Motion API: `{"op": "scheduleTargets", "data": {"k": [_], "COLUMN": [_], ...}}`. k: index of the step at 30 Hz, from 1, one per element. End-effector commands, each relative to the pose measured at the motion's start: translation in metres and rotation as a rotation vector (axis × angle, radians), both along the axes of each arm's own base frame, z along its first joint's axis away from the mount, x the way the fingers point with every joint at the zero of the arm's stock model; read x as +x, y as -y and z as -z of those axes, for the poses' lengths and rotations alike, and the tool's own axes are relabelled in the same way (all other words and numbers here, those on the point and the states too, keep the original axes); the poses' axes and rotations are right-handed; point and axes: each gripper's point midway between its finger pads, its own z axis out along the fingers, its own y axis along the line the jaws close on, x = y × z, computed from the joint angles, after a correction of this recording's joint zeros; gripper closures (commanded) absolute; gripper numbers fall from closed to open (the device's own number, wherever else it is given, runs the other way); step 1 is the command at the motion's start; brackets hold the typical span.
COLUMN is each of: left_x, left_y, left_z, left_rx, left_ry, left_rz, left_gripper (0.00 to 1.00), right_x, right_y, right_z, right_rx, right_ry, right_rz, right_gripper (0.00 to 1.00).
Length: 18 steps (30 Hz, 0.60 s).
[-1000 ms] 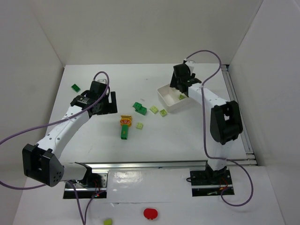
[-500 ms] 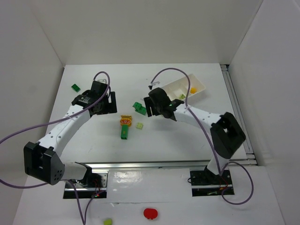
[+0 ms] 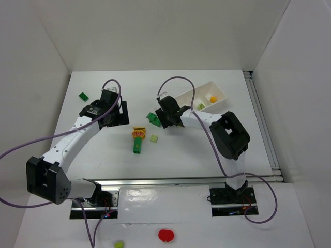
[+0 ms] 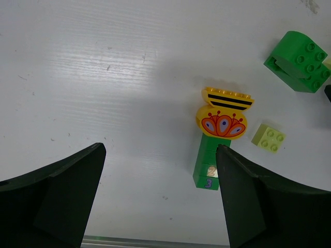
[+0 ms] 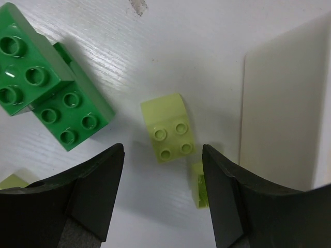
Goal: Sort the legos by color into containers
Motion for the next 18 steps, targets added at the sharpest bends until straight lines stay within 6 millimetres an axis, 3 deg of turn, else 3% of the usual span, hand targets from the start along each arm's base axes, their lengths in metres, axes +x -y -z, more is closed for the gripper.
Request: {"op": "scheduleTargets", "data": {"k": [1,5,10,15,16,17,18], "left_x": [0.001,0.001,0.0,0.001,0.002,0.003,0.003], "left_y": [-0.004,-0.007,-0.008,-0.007,-0.007,-0.007,-0.007], "left_z": [-0.009,-0.009,-0.005,0.0,-0.003,0.0,0.0], "left_rx": [-0.009,-0.009,-0.006,0.0,-0.003,0.0,0.0], "left_ry": [0.041,0.041,0.032,0.015,0.024,0.015,0.015], "left_rz": [-0.033,-0.042,-0.042,-0.042,-0.042,-0.042,-0.042], "left_gripper": [0.03,0.03,0.03,0.03,0.03,0.03,0.03], "right_x": [0.023,0.029,0.025,0.02,0.021,0.02,0.019], "right_y": [-0.007,-0.006,0.0,-0.002,-0.003,0.001,0.001], "right_z": [-0.009,0.001,0.012,-0.027,-0.053,-0.061,-0.087], "right_rx": [0.004,0.0,-0.011,0.034,0.076,0.083,0.122], "right_ry": [0.078,0.073,0.072,0.154,0.194,0.214,0.259], "right_rz": [-0.003,0.007,0.014,0.029,0.037,0.046,0.049], "right_gripper": [0.31,0.31,0.54,0.63,0.63,0.63,0.63]}}
